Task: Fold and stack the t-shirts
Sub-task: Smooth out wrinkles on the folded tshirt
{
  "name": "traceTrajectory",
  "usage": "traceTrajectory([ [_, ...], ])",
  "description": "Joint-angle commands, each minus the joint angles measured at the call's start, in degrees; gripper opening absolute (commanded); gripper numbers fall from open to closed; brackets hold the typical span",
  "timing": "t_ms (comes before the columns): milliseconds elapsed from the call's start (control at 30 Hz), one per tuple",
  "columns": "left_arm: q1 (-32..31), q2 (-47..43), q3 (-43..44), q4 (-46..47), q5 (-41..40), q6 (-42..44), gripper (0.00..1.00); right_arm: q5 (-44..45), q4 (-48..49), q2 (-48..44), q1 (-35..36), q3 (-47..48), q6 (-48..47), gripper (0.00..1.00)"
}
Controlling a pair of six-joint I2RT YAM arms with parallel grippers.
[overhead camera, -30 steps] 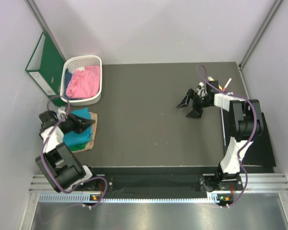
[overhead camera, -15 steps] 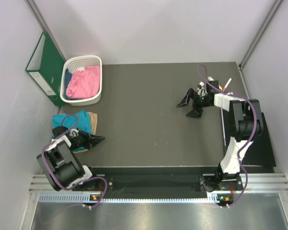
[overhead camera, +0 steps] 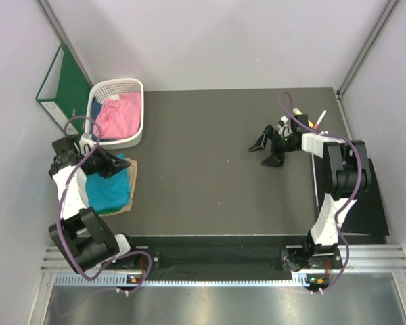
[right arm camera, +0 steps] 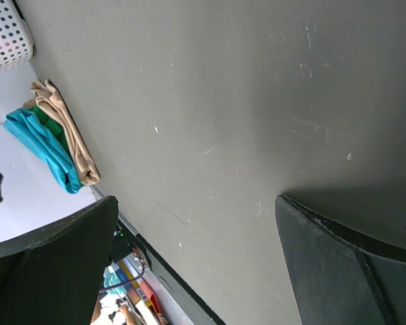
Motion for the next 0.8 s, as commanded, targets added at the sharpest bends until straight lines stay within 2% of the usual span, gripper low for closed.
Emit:
traceTrajectory([
  [0,-7.0,2.0,7.3,1.2,-8.6,3.3,0.17,2.9,-2.7,-0.2,0.8,2.6,-2.2,1.00],
  [67,-11.1,4.4,11.8,2.9,-13.0,3.2,0.33,4.4,-4.3,-0.1,0.8,4.6,-4.0,1.00],
  [100,-15.0,5.5,13.4,3.4,-16.0,3.0,0.47,4.9,-5.0,-0.2,0.8,5.2,-4.9,1.00],
  [367,-29.2,25.0,34.9,-1.3,-27.5,5.7,0.92,15.2,-12.5,-1.7,0.8,11.5,-9.6,1.00],
  [467,-33.5,33.4,44.1,-7.2,-31.7,8.2,0.98,23.5,-16.2,-2.3,0.8,14.1,-12.0,1.00],
  [533,-35.9,38.8,49.9,-10.8,-33.7,9.4,0.98,30.3,-17.8,-3.1,0.8,15.6,-13.7,0.99],
  [767,-37.6,48.0,56.0,-13.5,-37.1,11.0,0.99,50.9,-19.0,-6.6,1.2,17.6,-18.1,1.00],
])
